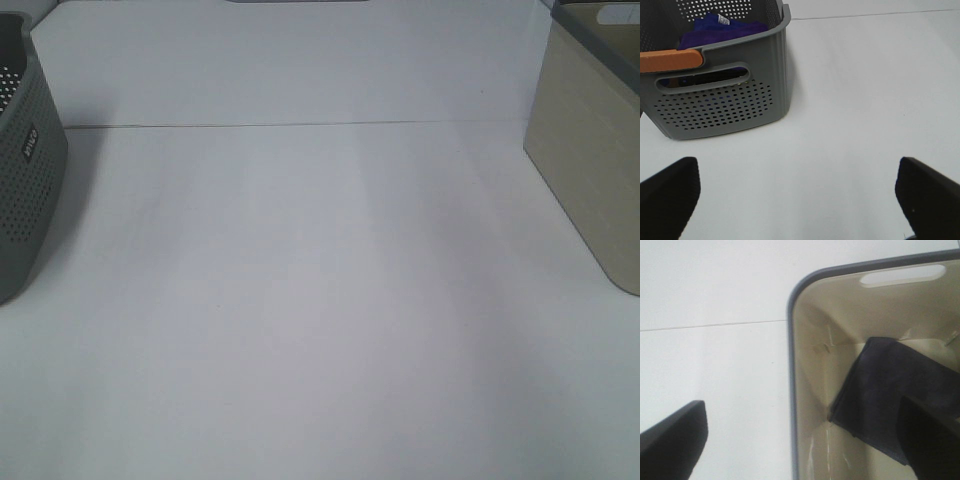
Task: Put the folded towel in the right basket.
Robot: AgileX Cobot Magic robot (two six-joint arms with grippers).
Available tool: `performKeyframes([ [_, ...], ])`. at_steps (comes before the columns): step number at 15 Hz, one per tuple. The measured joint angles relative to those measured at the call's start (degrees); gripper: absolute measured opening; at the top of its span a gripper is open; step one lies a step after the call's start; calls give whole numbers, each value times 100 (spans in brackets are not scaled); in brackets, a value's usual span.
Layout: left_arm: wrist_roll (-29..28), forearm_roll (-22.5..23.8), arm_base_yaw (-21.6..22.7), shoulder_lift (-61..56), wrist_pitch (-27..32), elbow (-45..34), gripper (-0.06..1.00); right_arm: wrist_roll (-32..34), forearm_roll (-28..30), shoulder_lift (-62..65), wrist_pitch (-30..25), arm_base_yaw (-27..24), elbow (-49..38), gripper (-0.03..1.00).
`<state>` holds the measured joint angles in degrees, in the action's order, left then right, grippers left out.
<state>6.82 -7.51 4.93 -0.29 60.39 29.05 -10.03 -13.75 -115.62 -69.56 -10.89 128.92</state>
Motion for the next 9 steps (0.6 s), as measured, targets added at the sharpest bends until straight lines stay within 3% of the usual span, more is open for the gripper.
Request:
performKeyframes([
  [4, 0, 6, 0, 0, 0, 0, 99, 201, 298, 619, 11, 613, -361, 98],
  [7, 0, 17, 0, 0, 0, 0, 99, 201, 304, 1874, 23, 1043, -2103, 98],
  [9, 0, 23, 0, 0, 0, 0, 99, 155, 286, 3340, 172, 1106, -3953, 98],
])
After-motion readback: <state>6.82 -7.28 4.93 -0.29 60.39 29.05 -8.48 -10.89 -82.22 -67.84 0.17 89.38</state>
